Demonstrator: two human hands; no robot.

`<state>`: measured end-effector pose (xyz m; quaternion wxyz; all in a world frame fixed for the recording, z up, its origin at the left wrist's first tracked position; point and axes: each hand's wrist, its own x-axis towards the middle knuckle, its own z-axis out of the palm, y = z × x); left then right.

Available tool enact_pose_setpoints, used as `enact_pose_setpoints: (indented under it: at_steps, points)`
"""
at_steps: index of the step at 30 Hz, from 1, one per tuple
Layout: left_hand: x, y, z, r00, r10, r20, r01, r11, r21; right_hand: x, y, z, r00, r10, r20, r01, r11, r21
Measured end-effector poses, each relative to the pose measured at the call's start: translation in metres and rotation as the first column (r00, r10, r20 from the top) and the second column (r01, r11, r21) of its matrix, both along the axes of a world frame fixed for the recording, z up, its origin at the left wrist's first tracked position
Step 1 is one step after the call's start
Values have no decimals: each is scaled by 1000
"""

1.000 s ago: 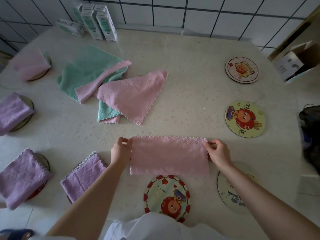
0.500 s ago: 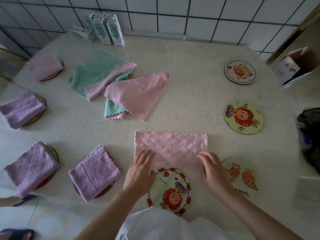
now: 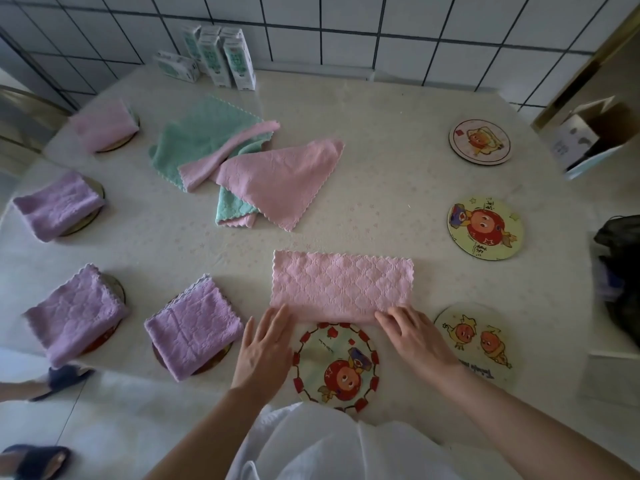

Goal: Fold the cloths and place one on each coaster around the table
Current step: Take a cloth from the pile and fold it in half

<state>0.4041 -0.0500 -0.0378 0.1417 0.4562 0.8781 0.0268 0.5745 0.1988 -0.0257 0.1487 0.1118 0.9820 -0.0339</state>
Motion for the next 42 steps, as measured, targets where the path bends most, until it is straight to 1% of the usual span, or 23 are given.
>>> enact_pose_setpoints:
  at_steps: [3,7,12,15,17,18,20,23,25,28,29,31,33,35,38,42]
  points:
    - [5,-2,2,997,77,-3,-77,997,-2,-8,-3,2,998,-42,48,43,999,-14]
    - [9,1,-2,994,102,-48,-105,993,-57,-14,-4,7,997,-69,28,70,997,-27]
    - [4,10,1,983,125,-131,-146,975,-169,-20,6,13,998,-51,-47,42,984,-172]
    - [-2,18,3,971,194,-139,-221,952,-210,-20,0,18,992,-23,-122,-6,972,-234]
    - [0,28,6,972,215,-93,-227,961,-154,-16,-10,25,985,4,-174,-56,953,-297]
    - [4,33,8,979,193,-59,-199,974,-112,-14,-15,29,982,7,-190,-71,939,-336]
    - [18,44,8,996,84,12,-84,996,-10,-12,-26,38,980,-3,-201,-84,903,-422]
    - [48,54,13,996,-54,78,45,993,113,-12,-43,49,976,-56,-210,-69,835,-546]
    - [60,54,13,991,-84,103,64,982,179,-12,-53,55,973,-100,-207,-52,782,-621]
    - [66,44,7,989,-60,137,22,965,262,-9,-60,59,968,-118,-221,-63,739,-671]
    - [66,40,6,987,-71,147,25,956,292,-8,-58,57,967,-117,-226,-67,742,-667]
    - [62,31,4,981,-131,143,80,944,319,-9,-51,48,969,-95,-230,-69,785,-615]
    - [58,21,5,971,-201,131,152,938,313,-11,-40,36,980,-21,-200,-88,849,-521]
    - [56,10,6,960,-241,143,186,929,319,-13,-30,26,989,86,-123,-132,890,-437]
    - [55,-4,2,947,-277,161,212,918,335,-11,-20,19,975,223,-22,-215,903,-371]
    - [56,-10,4,951,-226,209,156,939,305,2,-9,9,945,326,-7,-313,900,-302]
